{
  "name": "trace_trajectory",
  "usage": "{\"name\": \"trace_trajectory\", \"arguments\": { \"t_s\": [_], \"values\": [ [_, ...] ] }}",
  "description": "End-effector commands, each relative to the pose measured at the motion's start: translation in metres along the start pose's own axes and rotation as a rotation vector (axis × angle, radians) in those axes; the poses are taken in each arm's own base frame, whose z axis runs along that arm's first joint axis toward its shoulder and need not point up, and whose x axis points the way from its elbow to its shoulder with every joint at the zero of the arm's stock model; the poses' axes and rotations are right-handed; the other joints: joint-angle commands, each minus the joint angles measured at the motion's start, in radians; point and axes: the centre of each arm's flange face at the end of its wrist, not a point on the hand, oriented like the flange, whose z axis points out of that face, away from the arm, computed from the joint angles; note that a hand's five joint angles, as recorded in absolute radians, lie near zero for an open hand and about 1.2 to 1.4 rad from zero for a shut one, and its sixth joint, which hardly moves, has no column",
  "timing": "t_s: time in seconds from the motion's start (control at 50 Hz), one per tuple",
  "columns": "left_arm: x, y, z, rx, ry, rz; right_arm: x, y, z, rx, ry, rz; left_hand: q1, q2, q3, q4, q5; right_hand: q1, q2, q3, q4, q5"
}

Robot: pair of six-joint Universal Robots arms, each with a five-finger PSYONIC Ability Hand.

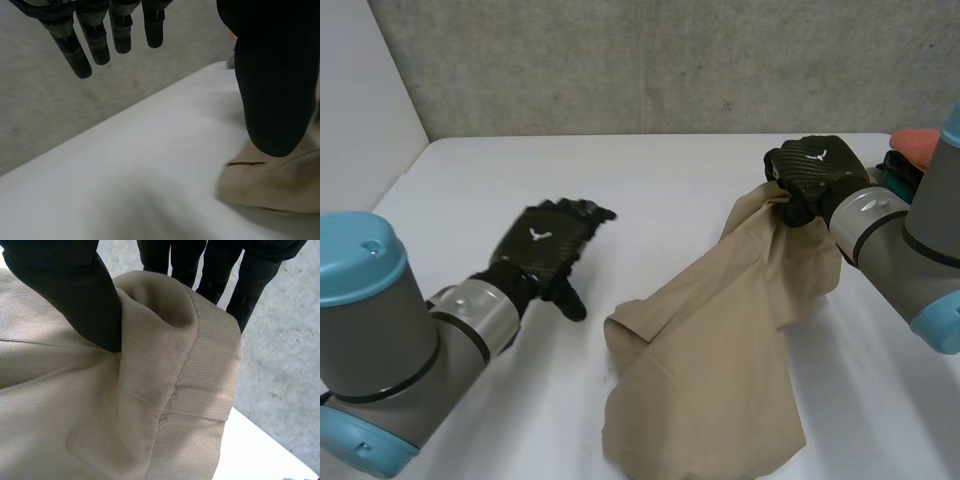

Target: Fold the laundry.

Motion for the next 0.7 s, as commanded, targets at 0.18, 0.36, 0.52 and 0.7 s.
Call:
{"name": "trace_trajectory", "arguments": {
  "t_s": [0.18,0.36,0.52,0.7],
  "values": [
    [0.078,0.034,0.029,-0.117,0.246,-0.003,-0.013,0.011,-0.007,-0.016,-0.038,-0.058,-0.021,-0.028,-0.031,-0.028,-0.051,0.266,0.213,0.21,0.199,0.256],
    [0.077,0.048,0.057,-0.243,0.119,-0.072,-0.019,0.003,-0.013,0.012,-0.051,-0.017,1.094,1.087,1.084,1.087,1.064,0.266,0.213,0.21,0.199,0.256],
    [0.017,0.001,0.058,-0.129,-0.196,-0.095,-0.027,-0.009,-0.017,0.078,-0.071,0.037,1.2,1.193,1.19,1.194,1.17,0.266,0.213,0.21,0.199,0.256],
    [-0.032,-0.113,0.031,0.28,-0.295,-0.001,-0.019,-0.052,-0.015,0.338,-0.042,0.198,1.2,1.193,1.19,1.194,1.17,0.266,0.213,0.21,0.199,0.256]
  ]
}}
